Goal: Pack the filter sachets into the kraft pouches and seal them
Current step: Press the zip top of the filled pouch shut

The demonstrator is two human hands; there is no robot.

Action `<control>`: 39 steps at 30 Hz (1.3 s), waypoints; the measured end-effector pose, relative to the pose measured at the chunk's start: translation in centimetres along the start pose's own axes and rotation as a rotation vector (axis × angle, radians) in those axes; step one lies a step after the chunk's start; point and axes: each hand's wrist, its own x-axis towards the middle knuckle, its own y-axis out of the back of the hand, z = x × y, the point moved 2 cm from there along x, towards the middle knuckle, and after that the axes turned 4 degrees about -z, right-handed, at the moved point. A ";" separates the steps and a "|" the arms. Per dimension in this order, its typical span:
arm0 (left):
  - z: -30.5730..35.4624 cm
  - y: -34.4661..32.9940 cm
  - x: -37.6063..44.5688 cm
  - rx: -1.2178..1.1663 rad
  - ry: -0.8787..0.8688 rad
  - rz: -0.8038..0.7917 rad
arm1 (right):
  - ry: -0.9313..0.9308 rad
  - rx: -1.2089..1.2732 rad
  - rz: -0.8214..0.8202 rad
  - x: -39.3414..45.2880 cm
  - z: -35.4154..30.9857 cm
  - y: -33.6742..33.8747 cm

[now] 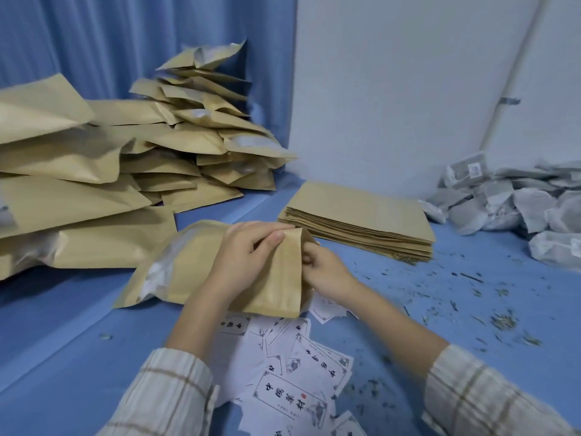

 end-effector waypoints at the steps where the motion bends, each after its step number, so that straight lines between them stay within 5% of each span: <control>1: -0.1 -0.1 0.2 -0.001 -0.003 0.002 | 0.018 -0.049 0.050 -0.5 0.9 1.0; 3: -0.4 -0.6 0.5 -0.001 0.009 -0.012 | 0.023 -0.233 0.088 -2.0 2.9 2.6; 8: -1.2 -1.5 0.9 0.028 0.028 -0.072 | -0.064 -0.637 -0.172 -3.2 5.6 3.0; 14: -1.6 -2.0 1.0 0.013 0.035 -0.093 | -0.118 -0.524 -0.058 -4.0 7.1 4.5; 21: -1.5 -2.2 0.5 0.041 0.012 -0.048 | 0.090 -0.502 0.166 -4.3 6.4 4.8; 27: -0.9 -2.0 0.3 0.046 0.031 -0.022 | 0.086 -0.516 0.170 -4.7 5.9 5.0; 31: -0.3 -1.7 0.5 -0.014 0.066 -0.003 | 0.202 -0.398 0.348 -5.6 3.5 6.1; 36: 1.8 -1.8 0.9 -0.222 0.133 -0.126 | 0.522 -0.456 0.145 -5.5 -0.4 4.9; 39: 3.5 -1.9 1.2 -0.322 0.108 -0.162 | 0.502 -0.610 0.055 -4.5 -1.7 4.3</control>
